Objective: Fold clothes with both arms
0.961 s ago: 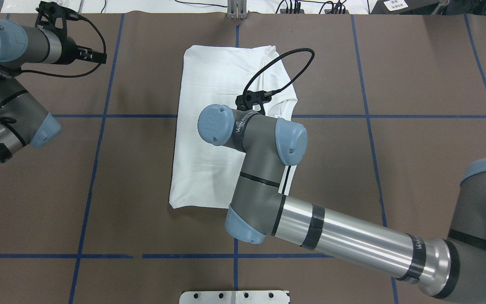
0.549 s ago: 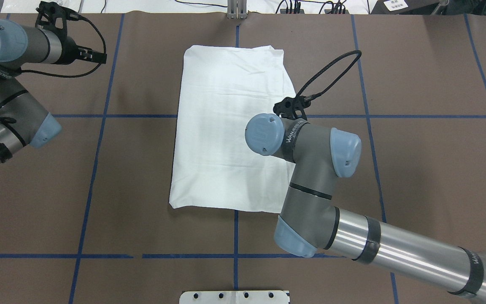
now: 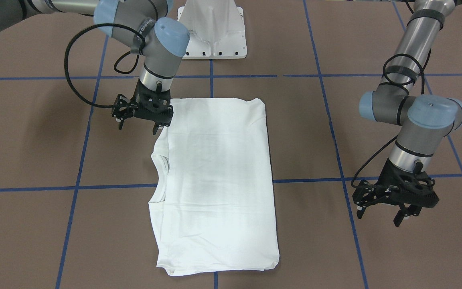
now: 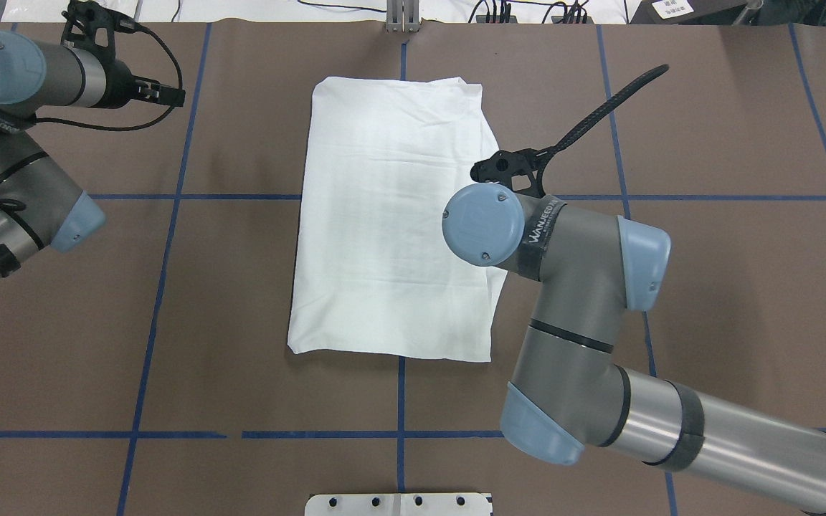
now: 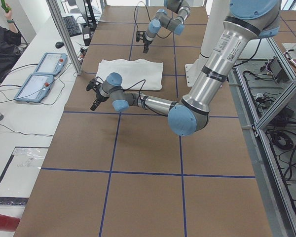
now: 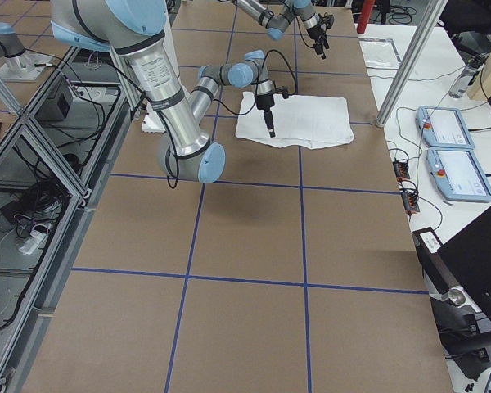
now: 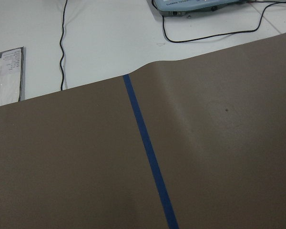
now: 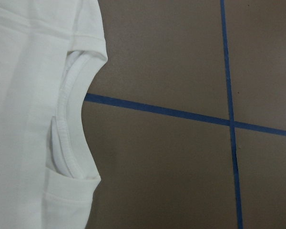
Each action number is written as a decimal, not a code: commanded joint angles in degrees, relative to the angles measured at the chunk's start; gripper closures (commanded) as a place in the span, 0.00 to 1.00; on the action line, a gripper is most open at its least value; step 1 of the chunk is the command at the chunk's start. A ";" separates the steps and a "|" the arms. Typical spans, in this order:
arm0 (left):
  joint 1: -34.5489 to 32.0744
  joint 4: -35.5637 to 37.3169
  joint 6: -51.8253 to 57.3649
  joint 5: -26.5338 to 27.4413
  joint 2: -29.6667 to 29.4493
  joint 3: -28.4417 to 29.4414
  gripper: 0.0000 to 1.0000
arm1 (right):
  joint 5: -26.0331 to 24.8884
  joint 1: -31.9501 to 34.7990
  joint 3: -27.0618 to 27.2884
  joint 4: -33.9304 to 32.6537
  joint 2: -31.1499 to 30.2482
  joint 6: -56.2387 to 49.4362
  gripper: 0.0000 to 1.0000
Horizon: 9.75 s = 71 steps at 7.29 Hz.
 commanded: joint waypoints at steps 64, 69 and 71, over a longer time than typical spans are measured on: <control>36.76 10.74 -46.21 12.10 12.31 -33.53 1.00 | -9.45 -17.37 -2.30 27.68 -6.68 70.83 1.00; 36.76 11.61 -46.04 11.75 12.92 -37.11 1.00 | -9.45 -17.28 1.54 25.58 -7.29 70.65 1.00; 37.19 23.84 -46.47 11.48 13.71 -49.72 1.00 | -9.45 -19.28 15.47 11.94 -7.39 70.74 1.00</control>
